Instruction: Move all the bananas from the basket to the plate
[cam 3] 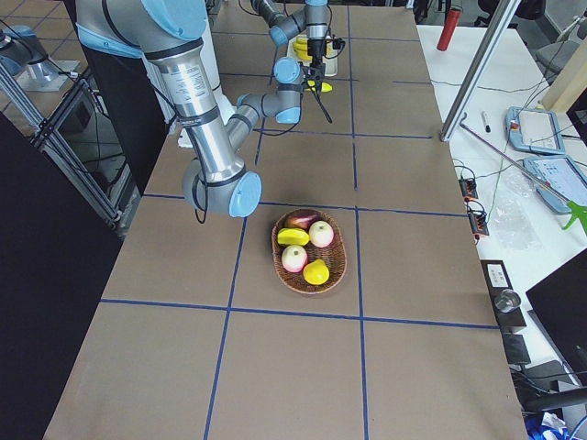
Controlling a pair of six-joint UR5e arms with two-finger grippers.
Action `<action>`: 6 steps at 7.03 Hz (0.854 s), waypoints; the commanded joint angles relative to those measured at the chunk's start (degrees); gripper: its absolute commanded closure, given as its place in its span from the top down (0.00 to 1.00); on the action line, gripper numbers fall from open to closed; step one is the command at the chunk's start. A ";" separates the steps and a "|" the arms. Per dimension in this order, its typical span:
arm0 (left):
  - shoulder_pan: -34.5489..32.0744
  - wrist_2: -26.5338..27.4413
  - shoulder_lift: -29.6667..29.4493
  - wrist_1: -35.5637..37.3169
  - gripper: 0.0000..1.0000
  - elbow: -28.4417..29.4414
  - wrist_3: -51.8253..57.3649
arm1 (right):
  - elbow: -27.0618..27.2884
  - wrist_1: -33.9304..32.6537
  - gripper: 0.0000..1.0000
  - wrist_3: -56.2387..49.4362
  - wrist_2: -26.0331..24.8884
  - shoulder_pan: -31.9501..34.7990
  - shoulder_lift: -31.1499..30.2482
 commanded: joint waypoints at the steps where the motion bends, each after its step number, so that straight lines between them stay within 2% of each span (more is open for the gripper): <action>1: -0.06 0.12 0.09 -0.06 0.00 0.00 -0.08 | 0.07 -0.04 1.00 0.18 -0.41 0.00 0.01; 3: -0.23 0.29 0.26 -0.06 0.00 0.00 -0.08 | 0.16 -0.65 1.00 0.18 -0.32 0.35 -0.25; 4: -0.84 1.60 0.61 0.20 0.00 0.09 -0.86 | 0.16 -3.18 1.00 -0.08 -0.06 1.31 -0.60; 6: -2.85 2.93 2.10 0.99 0.00 0.44 -1.57 | 0.16 -12.57 1.00 -0.87 0.91 4.29 -0.34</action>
